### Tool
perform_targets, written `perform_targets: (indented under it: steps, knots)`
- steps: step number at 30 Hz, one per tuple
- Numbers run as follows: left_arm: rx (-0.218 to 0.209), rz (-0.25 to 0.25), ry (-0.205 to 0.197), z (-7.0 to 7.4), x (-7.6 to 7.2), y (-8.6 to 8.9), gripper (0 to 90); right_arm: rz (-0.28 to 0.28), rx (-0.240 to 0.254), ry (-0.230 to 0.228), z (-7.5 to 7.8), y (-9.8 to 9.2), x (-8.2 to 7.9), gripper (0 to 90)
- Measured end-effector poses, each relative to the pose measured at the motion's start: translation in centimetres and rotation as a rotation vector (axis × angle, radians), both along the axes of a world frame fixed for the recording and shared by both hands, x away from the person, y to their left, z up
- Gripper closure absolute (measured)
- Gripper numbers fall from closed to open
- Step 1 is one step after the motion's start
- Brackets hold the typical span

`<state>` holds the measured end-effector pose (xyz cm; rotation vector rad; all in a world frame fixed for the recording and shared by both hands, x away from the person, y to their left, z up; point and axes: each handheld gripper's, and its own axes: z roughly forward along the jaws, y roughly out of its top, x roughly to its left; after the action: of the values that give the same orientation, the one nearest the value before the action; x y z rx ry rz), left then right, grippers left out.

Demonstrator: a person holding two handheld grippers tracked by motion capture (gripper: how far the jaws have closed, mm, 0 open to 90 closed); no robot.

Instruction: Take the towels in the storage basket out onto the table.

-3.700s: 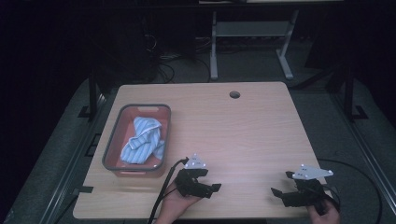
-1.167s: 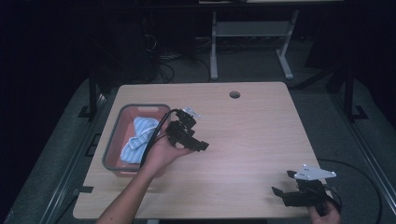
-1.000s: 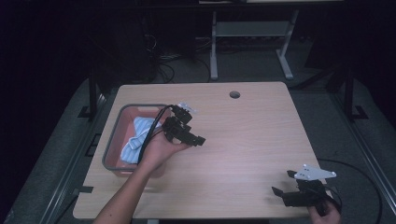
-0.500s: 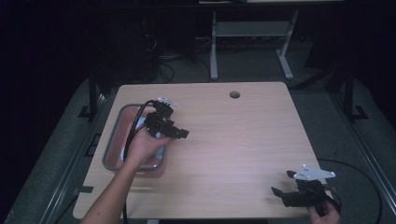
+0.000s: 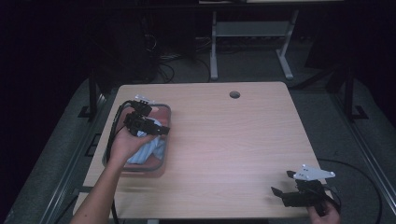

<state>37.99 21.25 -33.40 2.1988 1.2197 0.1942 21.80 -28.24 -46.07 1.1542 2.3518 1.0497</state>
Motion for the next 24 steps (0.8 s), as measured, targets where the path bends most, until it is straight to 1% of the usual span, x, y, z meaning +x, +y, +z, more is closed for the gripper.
perform_targets:
  steps: [4, 5, 6, 10, 11, 12, 14, 15, 16, 19, 22, 23, 24]
  knots:
    - [0.002, 0.031, 0.007, -0.5, 0.1, 0.9, 23.1, -0.004, 0.000, 0.000, 0.0, 0.0, 0.0, 13.8]
    - [0.032, 0.041, 0.009, -0.8, 0.2, 1.3, 22.7, -0.002, 0.000, 0.001, 0.0, 0.0, 0.0, 13.9]
    - [0.048, 0.051, 0.009, -1.0, 0.2, 1.4, 22.6, -0.002, 0.001, 0.001, -0.1, 0.0, 0.0, 13.8]
    - [0.061, 0.084, 0.024, -1.7, 0.4, 2.2, 22.8, -0.003, 0.000, 0.002, -0.1, 0.1, 0.0, 13.9]
    - [0.061, 0.084, 0.024, -1.7, 0.4, 2.2, 22.7, -0.003, -0.001, 0.000, 0.0, 0.1, -0.1, 13.9]
    - [0.069, 0.097, 0.039, -2.1, 0.7, 2.7, 22.6, -0.006, 0.000, 0.000, 0.0, 0.1, -0.1, 13.9]
    - [0.079, 0.113, 0.053, -2.6, 0.8, 3.1, 21.8, -0.005, 0.001, -0.001, 0.0, 0.1, -0.1, 13.9]
    - [0.074, 0.119, 0.066, -3.0, 0.9, 3.3, 21.2, -0.006, 0.002, -0.002, 0.0, 0.1, -0.1, 13.9]
    - [0.073, 0.121, 0.073, -3.2, 0.9, 3.4, 20.2, -0.005, 0.000, -0.002, 0.0, 0.1, -0.1, 13.9]
    - [0.091, 0.136, 0.086, -3.9, 1.1, 3.7, 19.9, -0.004, -0.001, -0.003, 0.0, 0.0, -0.1, 13.8]
    - [0.121, 0.149, 0.111, -4.6, 1.3, 3.9, 20.0, -0.003, -0.001, -0.002, 0.0, 0.1, -0.1, 13.8]
    - [0.121, 0.149, 0.111, -4.6, 1.3, 3.9, 20.2, -0.003, -0.001, -0.002, 0.0, 0.1, -0.1, 13.8]
    - [0.141, 0.162, 0.131, -5.1, 1.5, 3.9, 20.4, 0.000, 0.001, -0.008, 0.0, 0.1, -0.1, 13.8]
